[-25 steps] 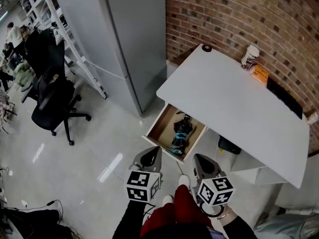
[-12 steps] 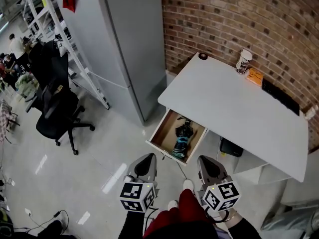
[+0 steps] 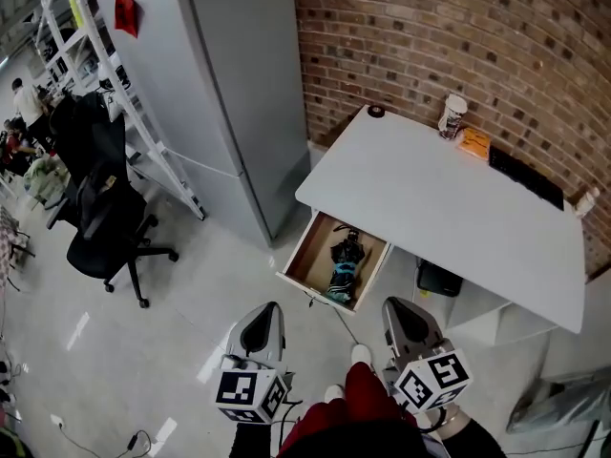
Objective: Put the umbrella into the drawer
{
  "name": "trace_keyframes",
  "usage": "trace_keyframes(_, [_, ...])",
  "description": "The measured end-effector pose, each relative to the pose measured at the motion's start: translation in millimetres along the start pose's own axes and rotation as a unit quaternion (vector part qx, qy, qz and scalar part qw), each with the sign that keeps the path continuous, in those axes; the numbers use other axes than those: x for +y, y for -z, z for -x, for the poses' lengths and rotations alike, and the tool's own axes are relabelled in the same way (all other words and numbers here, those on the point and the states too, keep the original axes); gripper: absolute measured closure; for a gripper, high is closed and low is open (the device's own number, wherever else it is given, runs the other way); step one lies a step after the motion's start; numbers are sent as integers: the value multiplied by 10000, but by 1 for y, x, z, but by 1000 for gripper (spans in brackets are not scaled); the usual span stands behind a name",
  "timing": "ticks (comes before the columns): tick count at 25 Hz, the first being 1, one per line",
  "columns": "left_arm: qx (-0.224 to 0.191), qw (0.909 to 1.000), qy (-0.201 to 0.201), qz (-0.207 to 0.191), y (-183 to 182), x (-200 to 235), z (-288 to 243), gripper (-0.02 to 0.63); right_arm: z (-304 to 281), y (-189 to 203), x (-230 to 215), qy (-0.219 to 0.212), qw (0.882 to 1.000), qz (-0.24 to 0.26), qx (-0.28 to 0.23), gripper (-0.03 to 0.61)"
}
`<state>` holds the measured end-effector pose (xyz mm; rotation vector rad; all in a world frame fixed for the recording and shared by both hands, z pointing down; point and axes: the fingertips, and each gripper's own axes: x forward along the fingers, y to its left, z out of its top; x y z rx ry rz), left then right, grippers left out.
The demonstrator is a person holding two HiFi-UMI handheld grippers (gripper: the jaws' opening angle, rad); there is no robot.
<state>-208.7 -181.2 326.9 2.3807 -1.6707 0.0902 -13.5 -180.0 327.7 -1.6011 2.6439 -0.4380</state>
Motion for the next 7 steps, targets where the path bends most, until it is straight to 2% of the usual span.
trace_keyframes(7, [-267,9994,-73,197,-3,13,12,612,12,-8,-7,19,9998,-36,-212,569])
